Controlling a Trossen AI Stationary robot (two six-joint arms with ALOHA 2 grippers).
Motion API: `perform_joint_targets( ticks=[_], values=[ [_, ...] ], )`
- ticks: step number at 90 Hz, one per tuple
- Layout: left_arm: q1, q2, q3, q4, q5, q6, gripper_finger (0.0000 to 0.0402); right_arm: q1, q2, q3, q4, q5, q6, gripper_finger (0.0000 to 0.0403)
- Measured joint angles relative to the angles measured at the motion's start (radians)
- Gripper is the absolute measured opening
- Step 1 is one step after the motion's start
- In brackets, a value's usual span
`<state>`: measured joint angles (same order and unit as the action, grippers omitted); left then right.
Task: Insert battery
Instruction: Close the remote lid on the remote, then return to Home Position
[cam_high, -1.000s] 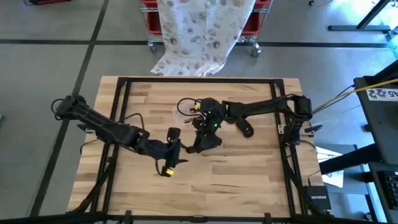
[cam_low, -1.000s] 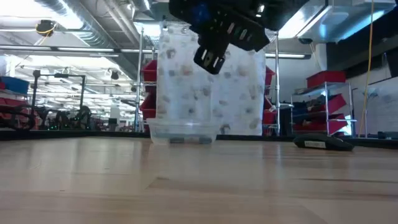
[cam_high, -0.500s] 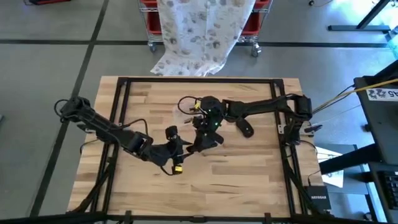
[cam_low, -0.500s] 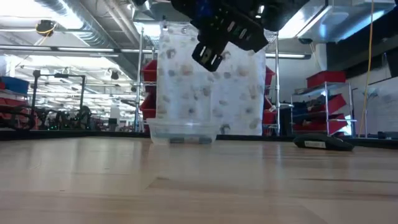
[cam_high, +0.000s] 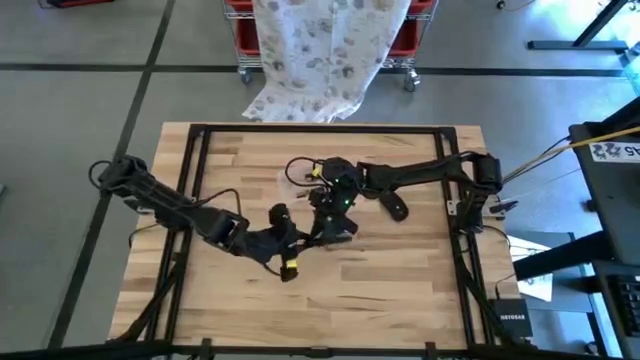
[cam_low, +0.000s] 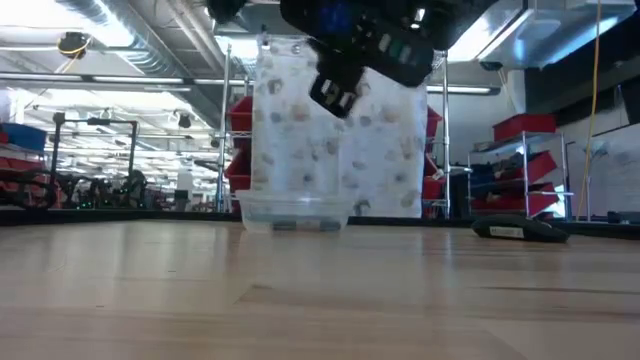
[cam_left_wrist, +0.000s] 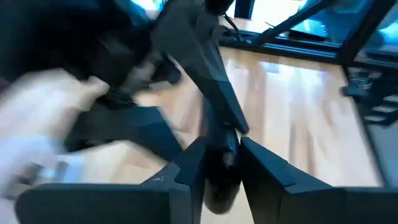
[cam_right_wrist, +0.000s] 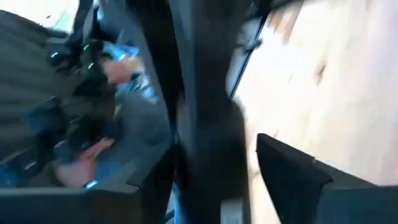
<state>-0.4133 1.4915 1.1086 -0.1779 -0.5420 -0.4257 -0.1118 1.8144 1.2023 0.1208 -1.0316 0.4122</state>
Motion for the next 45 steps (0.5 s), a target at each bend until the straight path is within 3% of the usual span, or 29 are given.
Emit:
perform_joint_targets(
  ticks=[21, 45],
  values=[
    [0.049, 0.011, -0.013, -0.15, 0.176, -0.2, 0.0012, -0.03, -0.015, -0.002, -0.025, 0.134, 0.016, 0.0237],
    [0.055, 0.1, -0.123, -0.128, 0.152, -0.346, 0.0001, -0.052, -0.153, -0.002, -0.318, 0.241, -0.073, 0.0213]
  ],
)
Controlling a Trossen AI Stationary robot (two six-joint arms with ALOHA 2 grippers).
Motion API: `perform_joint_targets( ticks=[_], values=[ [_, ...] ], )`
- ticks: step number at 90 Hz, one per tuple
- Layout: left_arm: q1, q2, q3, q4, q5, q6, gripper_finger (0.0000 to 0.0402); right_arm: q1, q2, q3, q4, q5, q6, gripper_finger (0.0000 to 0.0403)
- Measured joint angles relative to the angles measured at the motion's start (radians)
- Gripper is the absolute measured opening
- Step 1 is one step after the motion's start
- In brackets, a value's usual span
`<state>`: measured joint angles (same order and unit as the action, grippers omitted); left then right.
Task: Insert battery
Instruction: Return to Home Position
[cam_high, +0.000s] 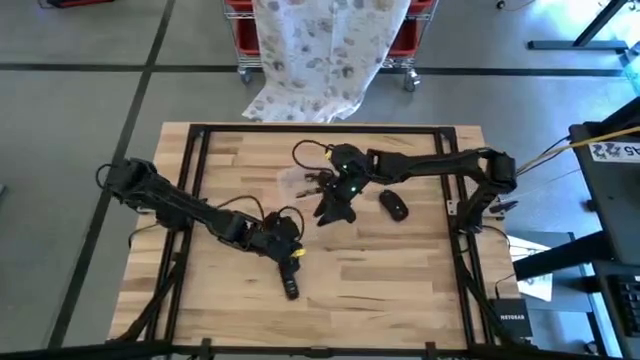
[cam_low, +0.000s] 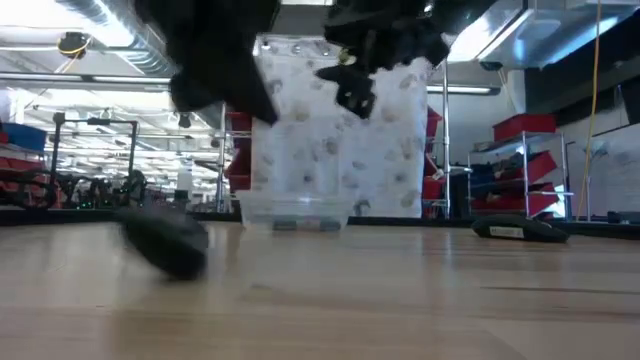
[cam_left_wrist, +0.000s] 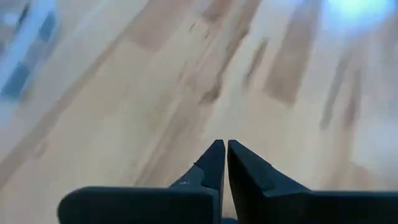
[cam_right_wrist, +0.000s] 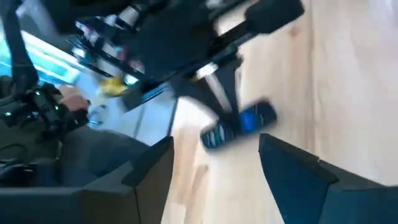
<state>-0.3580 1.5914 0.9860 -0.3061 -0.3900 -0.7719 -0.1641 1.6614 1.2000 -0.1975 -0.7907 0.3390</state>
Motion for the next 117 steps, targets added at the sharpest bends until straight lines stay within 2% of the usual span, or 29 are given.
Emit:
perform_joint_targets(
  ticks=[17, 27, 35, 44, 54, 63, 71, 76, 91, 99, 109, 117],
  values=[
    [0.009, 0.02, -0.027, 0.0, -0.041, -0.063, 0.0001, 0.051, -0.181, 0.0, -0.324, 0.189, -0.122, 0.0198],
    [0.003, -0.029, -0.027, -0.002, -0.055, -0.102, 0.0001, 0.116, -0.298, -0.004, -0.471, 0.313, -0.167, 0.019],
    [-0.016, -0.079, -0.027, -0.024, -0.064, -0.163, 0.0, 0.177, -0.398, -0.066, -0.52, 0.439, -0.157, 0.0184],
    [-0.063, -0.135, -0.026, -0.094, -0.12, -0.278, 0.0, 0.239, -0.522, -0.195, -0.513, 0.572, -0.055, 0.0179],
    [-0.137, -0.181, -0.026, -0.206, -0.234, -0.439, 0.0, 0.294, -0.652, -0.358, -0.476, 0.69, 0.106, 0.0177],
    [-0.175, -0.192, -0.026, -0.292, -0.372, -0.572, 0.0, 0.317, -0.732, -0.483, -0.402, 0.749, 0.263, 0.0177],
    [-0.148, -0.191, -0.026, -0.328, -0.441, -0.614, 0.0, 0.315, -0.761, -0.56, -0.331, 0.795, 0.377, 0.0177],
    [-0.116, -0.19, -0.026, -0.33, -0.43, -0.602, 0.0, 0.315, -0.759, -0.586, -0.331, 0.85, 0.409, 0.0177],
    [-0.017, -0.189, -0.026, -0.345, -0.282, -0.528, 0.0, 0.314, -0.719, -0.62, -0.376, 1.16, 0.465, 0.0177],
    [0.016, -0.189, -0.026, -0.346, -0.225, -0.525, 0.0, 0.314, -0.7, -0.62, -0.384, 1.27, 0.465, 0.0177],
    [0.032, -0.189, -0.026, -0.384, -0.178, -0.545, 0.0, 0.314, -0.681, -0.62, -0.44, 1.29, 0.474, 0.0177],
    [0.013, -0.198, -0.026, -0.425, -0.174, -0.577, 0.0, 0.314, -0.681, -0.62, -0.468, 1.213, 0.474, 0.0177]
  ],
)
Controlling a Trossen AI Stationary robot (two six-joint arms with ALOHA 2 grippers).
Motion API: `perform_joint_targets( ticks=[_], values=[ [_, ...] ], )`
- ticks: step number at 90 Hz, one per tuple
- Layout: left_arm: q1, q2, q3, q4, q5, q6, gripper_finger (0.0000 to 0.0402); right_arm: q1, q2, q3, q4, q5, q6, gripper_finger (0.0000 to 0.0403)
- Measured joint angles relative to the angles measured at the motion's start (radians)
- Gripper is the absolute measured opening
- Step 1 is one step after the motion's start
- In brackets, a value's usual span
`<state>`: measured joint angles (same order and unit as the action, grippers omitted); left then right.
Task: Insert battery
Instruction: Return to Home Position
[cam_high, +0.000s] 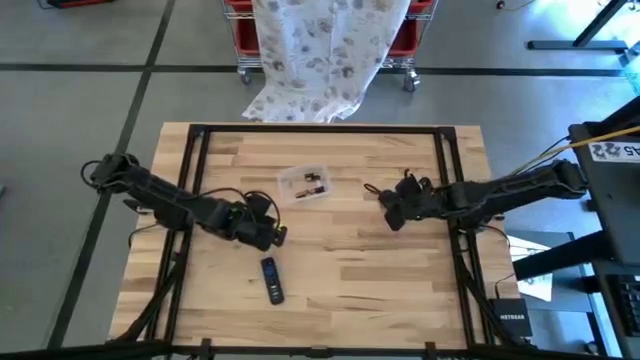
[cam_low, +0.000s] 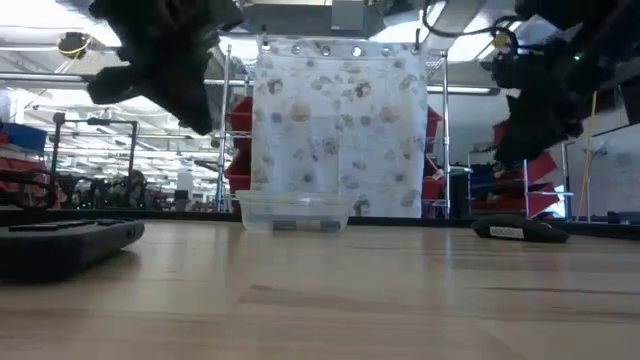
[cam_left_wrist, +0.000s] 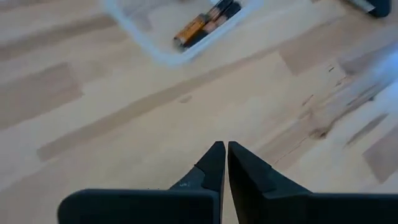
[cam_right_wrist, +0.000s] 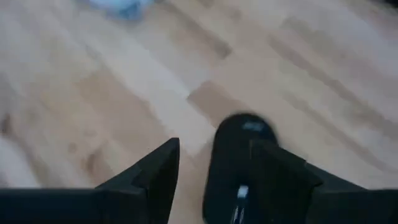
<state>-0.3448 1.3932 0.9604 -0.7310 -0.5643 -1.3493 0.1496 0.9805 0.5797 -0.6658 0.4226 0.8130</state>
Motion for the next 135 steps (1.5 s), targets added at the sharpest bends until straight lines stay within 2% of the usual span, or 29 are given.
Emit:
perform_joint_targets(
  ticks=[13, 26, 37, 44, 51, 66, 81, 90, 98, 107, 116, 124, 135],
  values=[
    [-0.069, -0.083, 0.0, -0.092, -0.038, -0.062, 0.0, 0.002, -0.102, 0.0, -0.042, -0.118, -0.076, 0.0177],
    [-0.159, -0.223, -0.022, -0.104, -0.115, -0.046, 0.0, -0.016, -0.329, 0.0, -0.009, -0.227, -0.231, 0.0177],
    [-0.216, -0.36, -0.092, -0.075, -0.202, -0.061, 0.0, -0.075, -0.539, -0.026, 0.008, -0.332, -0.258, 0.0173],
    [-0.24, -0.451, -0.161, -0.013, -0.266, -0.052, 0.0, -0.115, -0.671, -0.065, 0.016, -0.413, -0.261, 0.016],
    [-0.253, -0.54, -0.242, 0.082, -0.315, -0.025, 0.0, -0.15, -0.791, -0.102, 0.024, -0.446, -0.233, 0.0139],
    [-0.249, -0.686, -0.401, 0.352, -0.323, 0.134, 0.0, -0.192, -0.979, -0.183, 0.081, -0.468, -0.191, 0.0086],
    [-0.184, -0.774, -0.564, 0.748, -0.264, 0.337, 0.0, -0.189, -0.963, -0.254, 0.205, -0.507, -0.191, 0.0032],
    [-0.082, -0.771, -0.639, 1.018, -0.156, 0.506, 0.0, -0.189, -0.961, -0.316, 0.312, -0.539, -0.187, 0.0006],
    [0.037, -0.765, -0.681, 1.134, -0.042, 0.59, 0.0, -0.19, -0.967, -0.35, 0.402, -0.551, -0.166, 0.0007],
    [0.157, -0.783, -0.687, 1.145, 0.099, 0.625, 0.0, -0.19, -0.966, -0.357, 0.426, -0.552, -0.164, 0.0006],
    [0.218, -0.84, -0.687, 1.125, 0.188, 0.659, 0.0, -0.19, -0.972, -0.357, 0.436, -0.555, -0.164, 0.0001],
    [0.235, -0.927, -0.686, 1.032, 0.197, 0.678, 0.0, -0.19, -0.979, -0.352, 0.434, -0.553, -0.163, 0.0002],
    [0.23, -1.079, -0.686, 0.855, 0.154, 0.651, 0.0, -0.189, -0.979, -0.33, 0.421, -0.549, -0.171, 0.0001]
  ],
)
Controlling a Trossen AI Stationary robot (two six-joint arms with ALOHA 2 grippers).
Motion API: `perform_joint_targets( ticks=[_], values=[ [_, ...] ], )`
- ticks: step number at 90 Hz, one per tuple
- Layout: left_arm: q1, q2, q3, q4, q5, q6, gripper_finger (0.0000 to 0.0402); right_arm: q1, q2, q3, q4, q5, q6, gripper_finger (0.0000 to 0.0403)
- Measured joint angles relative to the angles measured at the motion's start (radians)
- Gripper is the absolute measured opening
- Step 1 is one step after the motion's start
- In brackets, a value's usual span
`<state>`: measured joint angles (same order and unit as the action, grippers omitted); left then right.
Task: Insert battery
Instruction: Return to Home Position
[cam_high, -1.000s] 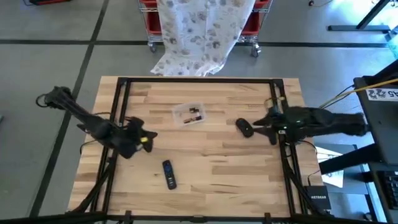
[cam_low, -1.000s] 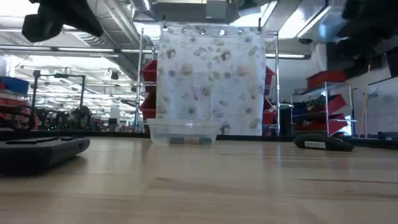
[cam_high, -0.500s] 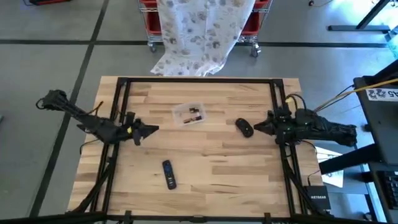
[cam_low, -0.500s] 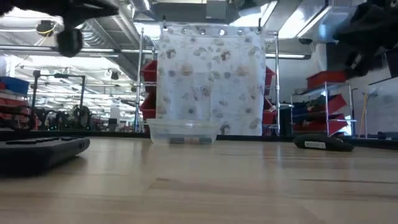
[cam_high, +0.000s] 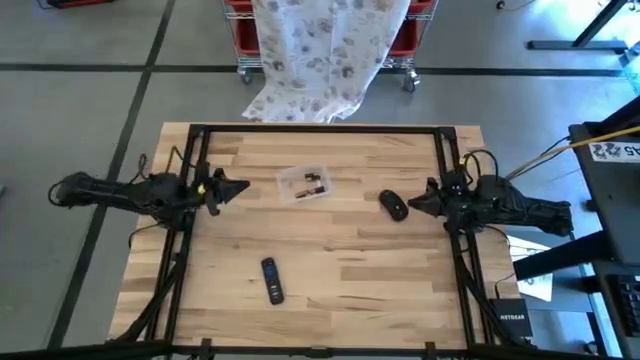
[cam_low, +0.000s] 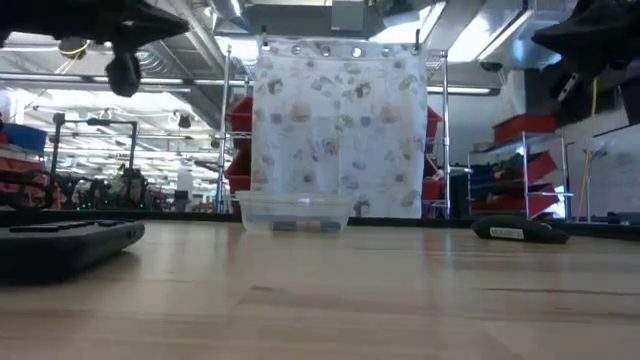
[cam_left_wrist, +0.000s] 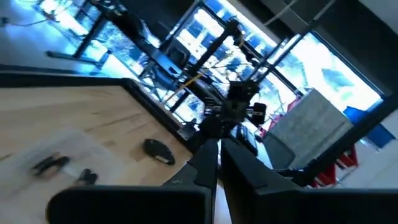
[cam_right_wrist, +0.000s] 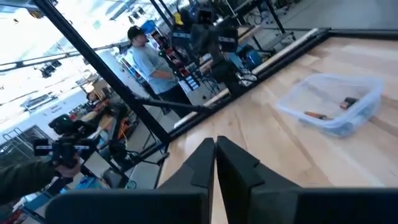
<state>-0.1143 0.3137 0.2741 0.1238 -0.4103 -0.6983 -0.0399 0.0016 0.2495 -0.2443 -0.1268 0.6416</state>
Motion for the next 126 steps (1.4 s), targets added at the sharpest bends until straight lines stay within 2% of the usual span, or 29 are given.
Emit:
perform_joint_targets(
  ticks=[25, 36, 57, 65, 77, 88, 105, 115, 126],
  values=[
    [-0.042, -0.311, 0.001, -0.291, -0.052, 0.029, 0.0, 0.0, 0.0, 0.032, -0.021, 0.087, -0.044, 0.0],
    [-0.044, -0.305, 0.01, -0.363, -0.067, 0.035, 0.0, 0.0, 0.0, 0.032, -0.032, 0.091, -0.045, 0.0],
    [-0.044, -0.31, -0.022, -0.343, -0.008, 0.029, 0.0, 0.0, 0.0, 0.026, -0.066, 0.091, -0.1, 0.0],
    [-0.043, -0.309, -0.051, -0.297, -0.008, 0.08, 0.0, 0.0, 0.0, 0.02, -0.06, 0.09, -0.1, 0.0],
    [-0.038, -0.309, -0.15, -0.177, -0.011, 0.136, 0.0, 0.0, 0.001, 0.008, -0.049, 0.09, -0.102, 0.0],
    [-0.02, -0.31, -0.266, -0.055, 0.028, 0.104, 0.0, 0.0, 0.0, 0.009, -0.056, 0.088, -0.11, 0.0],
    [0.016, -0.289, -0.265, -0.005, 0.056, 0.125, 0.0, 0.0, 0.0, -0.049, -0.035, 0.09, -0.115, 0.0],
    [0.03, -0.29, -0.265, -0.019, 0.059, 0.121, 0.0, 0.0, -0.001, -0.135, 0.112, 0.09, -0.097, 0.0],
    [0.032, -0.289, -0.265, -0.065, 0.059, 0.039, 0.0, 0.0, 0.0, -0.234, 0.263, 0.11, -0.09, 0.0]
  ],
)
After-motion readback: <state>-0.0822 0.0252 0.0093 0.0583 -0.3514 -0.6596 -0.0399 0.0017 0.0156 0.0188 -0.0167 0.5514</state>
